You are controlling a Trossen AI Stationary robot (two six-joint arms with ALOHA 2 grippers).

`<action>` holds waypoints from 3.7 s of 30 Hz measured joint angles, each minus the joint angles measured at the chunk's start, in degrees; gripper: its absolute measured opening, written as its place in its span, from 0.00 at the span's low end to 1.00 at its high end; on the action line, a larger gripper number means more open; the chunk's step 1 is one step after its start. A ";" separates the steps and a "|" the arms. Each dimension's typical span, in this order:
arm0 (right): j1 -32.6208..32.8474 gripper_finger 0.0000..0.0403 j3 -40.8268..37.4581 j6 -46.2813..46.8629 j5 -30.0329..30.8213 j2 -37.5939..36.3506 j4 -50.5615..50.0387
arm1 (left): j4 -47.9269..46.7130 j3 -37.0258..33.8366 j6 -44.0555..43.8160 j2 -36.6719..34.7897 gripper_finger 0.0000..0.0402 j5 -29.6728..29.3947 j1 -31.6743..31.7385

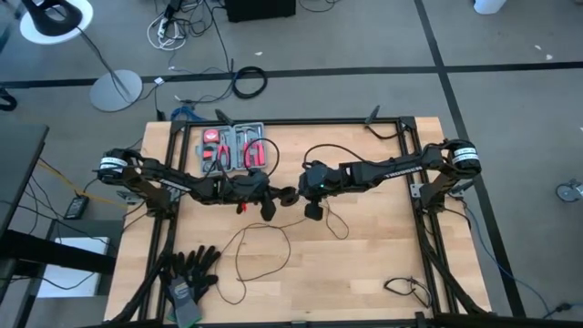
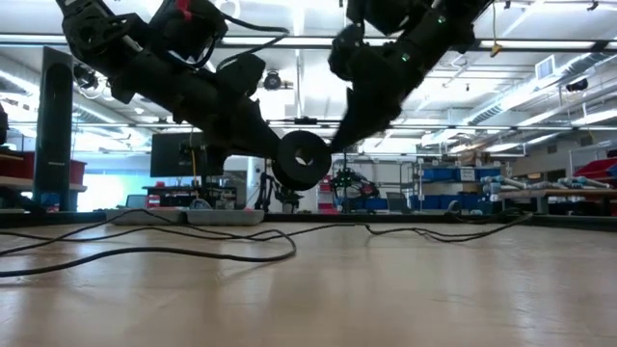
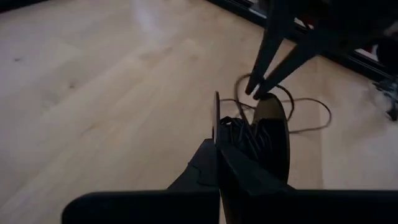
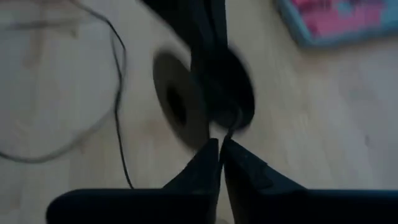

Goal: Coil cords
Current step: Coil the black wire onto the spool

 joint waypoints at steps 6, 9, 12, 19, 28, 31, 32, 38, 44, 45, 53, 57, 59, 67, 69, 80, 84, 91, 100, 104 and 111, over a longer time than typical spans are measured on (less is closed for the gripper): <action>-0.64 0.19 -0.28 6.00 0.30 0.09 -7.90 | -2.17 -0.48 -2.77 0.00 0.00 -5.47 1.22; -0.62 0.24 -1.68 6.44 0.29 0.09 -6.20 | 0.31 -2.28 -3.97 0.00 0.00 -5.52 1.86; -0.03 0.27 -2.94 8.01 0.35 0.09 -2.92 | 6.52 -5.54 -5.92 0.00 0.00 -6.01 2.34; 1.56 0.25 -5.66 11.10 5.61 0.11 2.30 | 21.91 -13.15 -10.51 0.00 0.00 -5.84 2.81; 3.93 0.02 -5.70 13.03 15.77 3.50 5.62 | 31.66 -14.23 -11.89 -0.02 0.00 -1.60 2.81; 3.18 0.01 -5.70 17.51 13.94 7.48 5.97 | 36.36 -14.25 -11.85 -0.02 0.00 1.20 2.81; 2.96 0.01 -5.70 18.45 12.11 8.81 6.26 | 37.23 -14.23 -11.74 -0.04 0.00 1.51 2.79; 4.36 0.00 -4.51 15.32 3.03 14.35 18.64 | 36.31 -14.22 -11.62 0.04 0.00 -2.91 2.77; 5.32 0.00 4.57 4.58 1.58 16.92 19.50 | 28.68 -12.25 -11.25 -0.02 0.00 -12.72 2.78; 5.25 0.00 5.74 2.38 1.45 16.96 18.86 | 26.15 -11.31 -10.62 -0.02 0.00 -13.20 2.79; 2.35 0.00 13.27 -8.07 -2.88 17.64 13.33 | 3.83 -2.56 -6.43 -0.04 0.00 -12.33 2.00; 0.68 0.00 15.18 -10.67 -4.53 17.34 8.67 | -1.24 -0.16 -3.86 -0.04 0.00 -8.26 1.96; 0.06 0.00 15.86 -11.46 -5.71 16.73 7.14 | -3.05 0.43 -2.49 -0.04 0.00 -6.19 1.96; -0.67 0.00 15.89 -13.71 -7.34 12.51 2.36 | -7.58 0.41 -0.79 -0.09 0.00 -3.19 1.96; -1.06 0.00 15.89 -13.64 -7.30 11.71 -0.04 | -7.48 0.39 0.14 -0.09 0.00 -1.99 1.98; -2.92 0.00 15.93 -9.27 -5.59 11.46 -7.88 | -7.73 0.37 0.28 -0.02 0.00 2.71 2.05; -2.91 0.01 15.93 -9.27 -5.40 11.37 -7.96 | -8.34 0.35 0.28 -0.02 0.00 3.43 2.04; -2.95 0.00 15.89 -9.27 -5.15 11.02 -4.73 | -10.27 0.39 0.21 -0.04 0.00 4.11 2.00; -3.11 0.00 15.87 -9.54 -1.94 10.99 -2.81 | -10.37 0.37 0.28 -0.07 0.00 4.81 2.00; -3.16 0.00 15.87 -8.18 3.42 10.97 -10.52 | -9.81 0.37 0.39 -0.07 0.00 5.32 2.03; -3.09 0.05 15.65 -6.07 -2.15 10.97 -20.10 | -6.30 0.36 0.56 -0.07 0.00 5.74 1.98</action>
